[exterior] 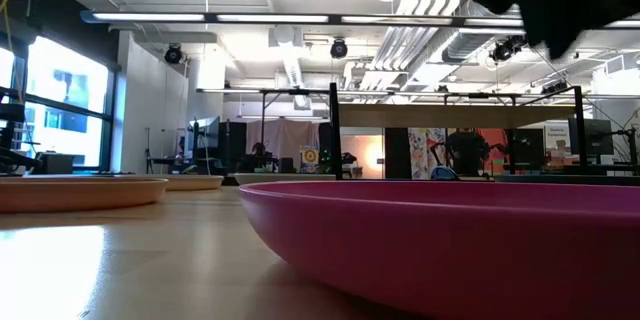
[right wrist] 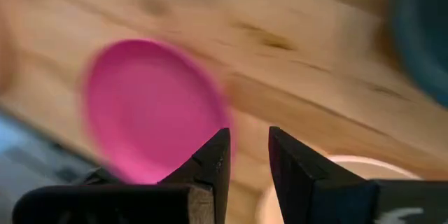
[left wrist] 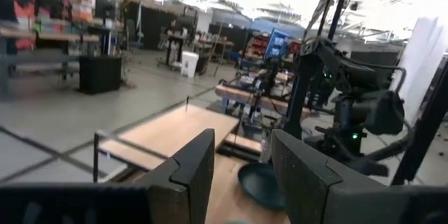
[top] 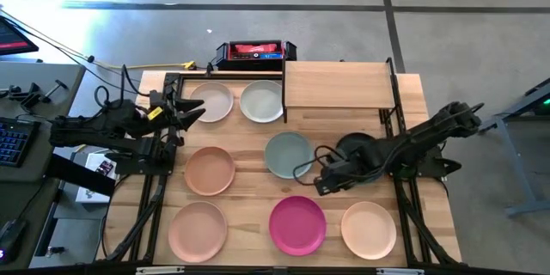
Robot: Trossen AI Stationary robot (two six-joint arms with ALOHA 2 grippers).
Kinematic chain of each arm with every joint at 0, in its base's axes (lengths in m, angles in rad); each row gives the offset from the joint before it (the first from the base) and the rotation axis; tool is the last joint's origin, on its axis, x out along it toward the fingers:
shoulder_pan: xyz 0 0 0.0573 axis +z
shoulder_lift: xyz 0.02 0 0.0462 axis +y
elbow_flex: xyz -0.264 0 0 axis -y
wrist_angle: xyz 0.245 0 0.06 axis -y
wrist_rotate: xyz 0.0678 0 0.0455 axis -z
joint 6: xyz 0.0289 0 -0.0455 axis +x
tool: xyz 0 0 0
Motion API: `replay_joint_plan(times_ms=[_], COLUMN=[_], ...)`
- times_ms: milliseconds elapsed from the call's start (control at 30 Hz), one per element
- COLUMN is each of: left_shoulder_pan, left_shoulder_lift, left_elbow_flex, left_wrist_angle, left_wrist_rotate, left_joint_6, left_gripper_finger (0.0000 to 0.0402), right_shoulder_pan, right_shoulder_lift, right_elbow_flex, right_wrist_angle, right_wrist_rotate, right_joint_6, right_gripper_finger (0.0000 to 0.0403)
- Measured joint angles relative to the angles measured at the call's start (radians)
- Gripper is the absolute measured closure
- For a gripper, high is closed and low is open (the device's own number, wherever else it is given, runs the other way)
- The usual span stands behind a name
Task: Place and stack plates onto a shelf
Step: Put the black plate on the shelf
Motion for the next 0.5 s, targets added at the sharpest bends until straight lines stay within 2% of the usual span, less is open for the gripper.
replay_joint_plan(times_ms=[167,267,500], left_shoulder_pan=[0.0,0.0,0.0], left_shoulder_lift=[0.0,0.0,0.0], left_elbow_flex=[0.0,0.0,0.0], left_wrist_angle=[-0.032,-0.034,-0.034], left_wrist_rotate=[0.024,0.028,0.028], left_joint_6=[-0.033,-0.034,-0.033], left_gripper_finger=[0.0271,0.0271,0.0271], right_shoulder_pan=[0.002,0.002,0.001], right_shoulder_lift=[0.045,0.07,0.155], right_elbow_flex=[0.0,0.0,0.0], right_wrist_angle=[-0.093,-0.124,-0.159], right_wrist_rotate=[0.005,0.049,0.088], right_joint_6=[0.004,-0.011,-0.124], right_gripper_finger=[0.0324,0.0324,0.0324])
